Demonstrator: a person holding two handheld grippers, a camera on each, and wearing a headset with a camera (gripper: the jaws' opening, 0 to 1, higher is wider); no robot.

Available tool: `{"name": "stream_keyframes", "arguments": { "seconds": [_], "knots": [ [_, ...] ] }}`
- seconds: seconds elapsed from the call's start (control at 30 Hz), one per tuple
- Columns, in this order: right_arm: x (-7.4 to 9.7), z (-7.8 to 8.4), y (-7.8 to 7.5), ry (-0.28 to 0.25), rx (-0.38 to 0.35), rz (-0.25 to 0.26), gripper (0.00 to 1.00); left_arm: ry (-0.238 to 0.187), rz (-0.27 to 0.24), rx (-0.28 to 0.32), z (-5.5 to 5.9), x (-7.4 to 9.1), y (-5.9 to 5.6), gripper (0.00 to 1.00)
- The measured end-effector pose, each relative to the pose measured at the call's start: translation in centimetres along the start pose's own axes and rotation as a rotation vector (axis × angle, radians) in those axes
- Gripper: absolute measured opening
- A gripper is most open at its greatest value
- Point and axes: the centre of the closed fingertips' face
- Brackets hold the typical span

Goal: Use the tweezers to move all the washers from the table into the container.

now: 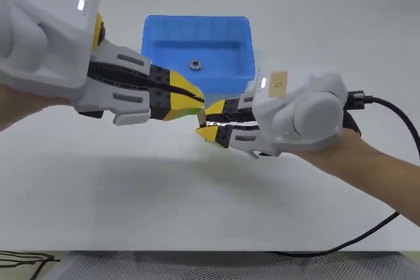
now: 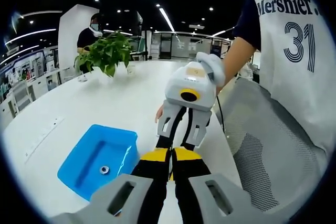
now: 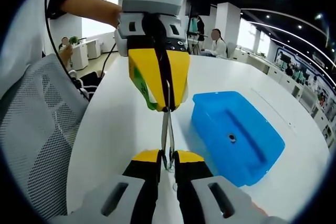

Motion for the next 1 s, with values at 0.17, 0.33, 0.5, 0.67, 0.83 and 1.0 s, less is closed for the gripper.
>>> {"name": "stream_keyframes", "arguments": {
  "seconds": [0.17, 0.33, 0.5, 0.67, 0.83, 1.0],
  "knots": [
    [0.0, 0.0, 0.0, 0.002, -0.009, -0.008, 0.11, 0.004, 0.003, -0.001, -0.1, -0.2, -0.2, 0.06],
    [0.1, -0.3, 0.1, 0.001, -0.011, -0.012, 0.11, 0.012, 0.007, -0.006, -0.2, 0.2, -0.3, 0.06],
    [0.4, -1.2, 0.1, -0.012, -0.005, -0.012, 0.11, 0.018, 0.014, -0.008, -0.8, 0.9, -0.6, 0.06],
    [0.8, -2.2, 0.0, -0.02, 0.01, -0.012, 0.11, 0.02, 0.015, -0.003, -1.3, 1.8, -0.6, 0.06],
    [1.5, -3.1, -0.5, -0.023, 0.034, -0.004, 0.11, 0.013, 0.008, -0.025, -2.1, 2.6, -0.7, 0.06],
    [2.0, -4.1, -1.0, -0.029, 0.059, 0.007, 0.11, 0.013, 0.005, -0.053, -3.0, 3.3, -0.8, 0.06]
  ]
}}
Point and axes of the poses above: the centre of the closed fingertips' face, and the gripper's own axes: x roughly backward along the fingers, y roughly to its left, z roughly out of its underside, and after that the axes turned 12 degrees about x, right-handed
